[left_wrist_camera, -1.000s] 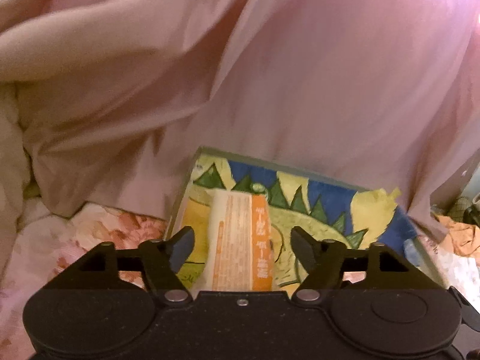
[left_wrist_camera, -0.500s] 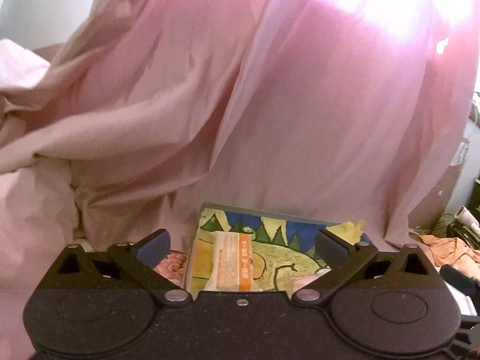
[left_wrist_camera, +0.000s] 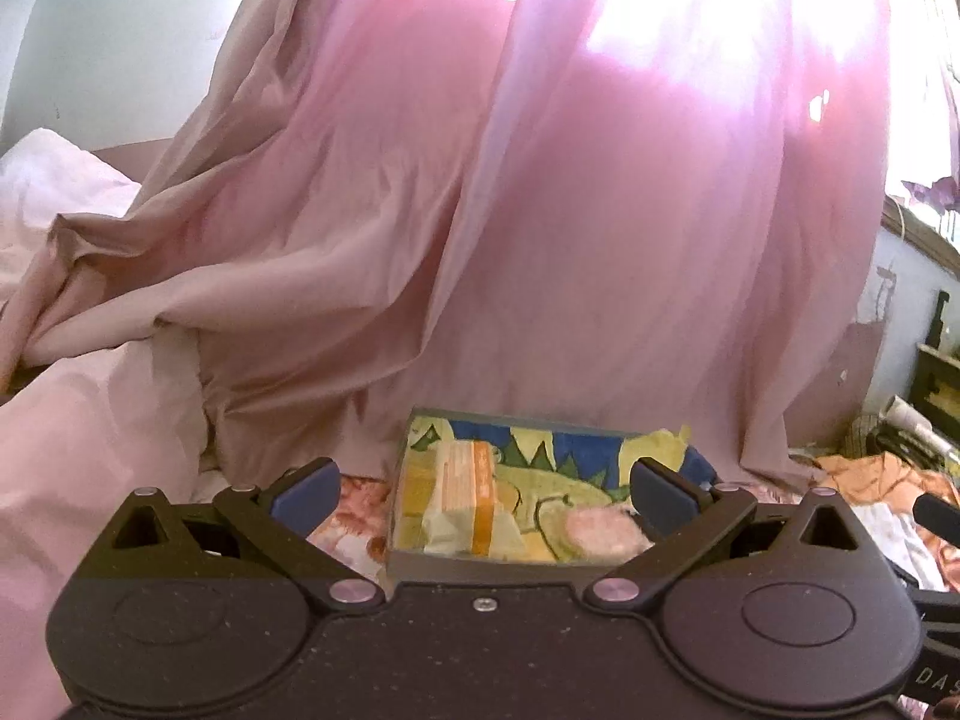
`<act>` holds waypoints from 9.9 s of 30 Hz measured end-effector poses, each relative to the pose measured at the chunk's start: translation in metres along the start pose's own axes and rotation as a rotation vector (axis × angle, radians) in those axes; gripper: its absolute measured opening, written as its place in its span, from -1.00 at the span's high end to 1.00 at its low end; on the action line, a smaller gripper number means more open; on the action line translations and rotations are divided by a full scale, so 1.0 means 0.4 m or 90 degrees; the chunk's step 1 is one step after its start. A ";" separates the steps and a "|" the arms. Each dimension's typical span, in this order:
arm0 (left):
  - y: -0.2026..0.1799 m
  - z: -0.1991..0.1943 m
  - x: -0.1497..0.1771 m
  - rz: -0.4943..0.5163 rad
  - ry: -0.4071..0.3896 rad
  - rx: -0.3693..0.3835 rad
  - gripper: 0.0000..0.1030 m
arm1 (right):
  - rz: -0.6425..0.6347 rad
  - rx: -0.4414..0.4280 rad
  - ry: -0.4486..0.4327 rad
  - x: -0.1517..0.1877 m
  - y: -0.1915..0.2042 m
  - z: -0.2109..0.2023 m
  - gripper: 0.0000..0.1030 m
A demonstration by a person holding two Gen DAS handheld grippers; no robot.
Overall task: Organize snacks
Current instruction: 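Withdraw both tools from the tray back toward the remaining snacks, then grasp the mandarin orange with the left tool while the right tool grasps the dried fish pack, then carry the orange and fish pack into the grey tray and open both tools, then withdraw both tools from the tray toward the remaining snacks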
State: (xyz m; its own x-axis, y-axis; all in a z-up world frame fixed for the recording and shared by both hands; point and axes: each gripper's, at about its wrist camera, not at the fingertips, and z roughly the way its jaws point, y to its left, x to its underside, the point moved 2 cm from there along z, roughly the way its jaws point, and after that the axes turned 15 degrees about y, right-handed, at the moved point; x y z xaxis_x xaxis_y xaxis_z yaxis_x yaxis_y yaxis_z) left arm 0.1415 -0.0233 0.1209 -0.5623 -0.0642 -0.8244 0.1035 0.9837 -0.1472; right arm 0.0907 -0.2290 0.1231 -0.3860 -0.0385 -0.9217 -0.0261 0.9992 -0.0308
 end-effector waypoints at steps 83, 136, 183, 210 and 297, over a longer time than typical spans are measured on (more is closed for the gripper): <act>0.044 0.266 0.409 0.200 0.336 0.159 -0.32 | -0.333 -0.157 0.247 0.383 0.175 0.199 -0.34; 0.061 0.241 0.421 0.095 0.359 0.063 0.24 | -0.185 -0.235 0.386 0.399 0.189 0.182 -0.07; -0.006 0.133 0.394 0.128 0.281 0.074 0.26 | -0.519 0.089 0.196 0.382 0.236 0.032 0.02; -0.074 0.306 0.002 0.076 0.132 0.060 0.25 | -0.471 0.143 0.003 0.141 0.163 0.224 0.01; -0.006 0.033 0.142 0.021 0.035 -0.001 -0.99 | -0.030 0.025 0.091 0.136 0.001 -0.051 -1.00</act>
State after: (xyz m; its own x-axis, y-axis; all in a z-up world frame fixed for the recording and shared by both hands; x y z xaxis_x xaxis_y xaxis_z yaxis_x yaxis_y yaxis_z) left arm 0.1203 -0.0314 0.0672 -0.6027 -0.0225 -0.7977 0.1214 0.9854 -0.1195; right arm 0.0506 -0.2308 0.0808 -0.5120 -0.0841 -0.8549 -0.0130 0.9958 -0.0902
